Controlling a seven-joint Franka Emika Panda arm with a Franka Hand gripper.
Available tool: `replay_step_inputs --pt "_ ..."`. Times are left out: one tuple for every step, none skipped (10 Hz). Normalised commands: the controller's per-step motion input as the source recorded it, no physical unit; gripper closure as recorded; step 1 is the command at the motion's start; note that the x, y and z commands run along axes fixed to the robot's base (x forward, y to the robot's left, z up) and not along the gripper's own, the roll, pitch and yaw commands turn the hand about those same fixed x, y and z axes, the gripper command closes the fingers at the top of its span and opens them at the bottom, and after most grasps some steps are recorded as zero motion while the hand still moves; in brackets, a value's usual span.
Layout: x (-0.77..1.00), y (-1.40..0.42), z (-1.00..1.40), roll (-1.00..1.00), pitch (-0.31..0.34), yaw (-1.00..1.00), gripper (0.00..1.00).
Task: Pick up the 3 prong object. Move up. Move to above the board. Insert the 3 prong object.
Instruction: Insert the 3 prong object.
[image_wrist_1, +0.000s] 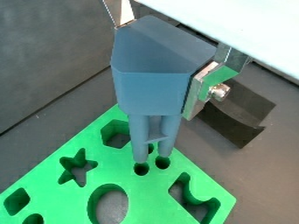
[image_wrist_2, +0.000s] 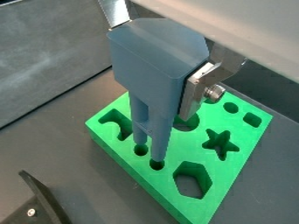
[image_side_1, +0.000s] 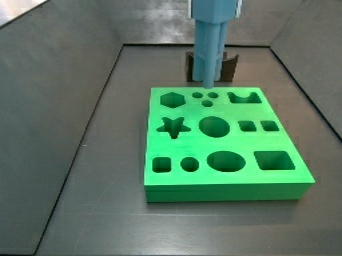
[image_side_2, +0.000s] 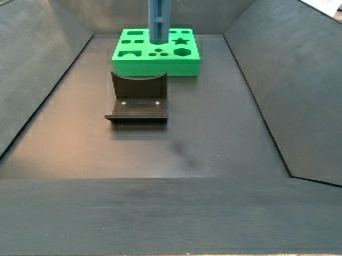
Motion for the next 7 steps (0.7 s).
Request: replay_step_inputs --pt "0.00 -0.04 -0.15 0.00 -0.059 0.23 1.00" --pt "0.00 -0.07 -0.15 0.00 -0.051 0.32 1.00" --pt "0.12 -0.17 -0.24 0.00 -0.043 0.42 1.00" --pt "0.15 -0.07 -0.04 0.00 -0.001 0.28 1.00" --pt "0.00 0.00 0.00 0.03 0.000 0.00 1.00" --pt "0.00 0.03 -0.23 0.17 0.000 0.00 1.00" --pt "0.00 0.09 -0.25 0.18 0.000 0.00 1.00"
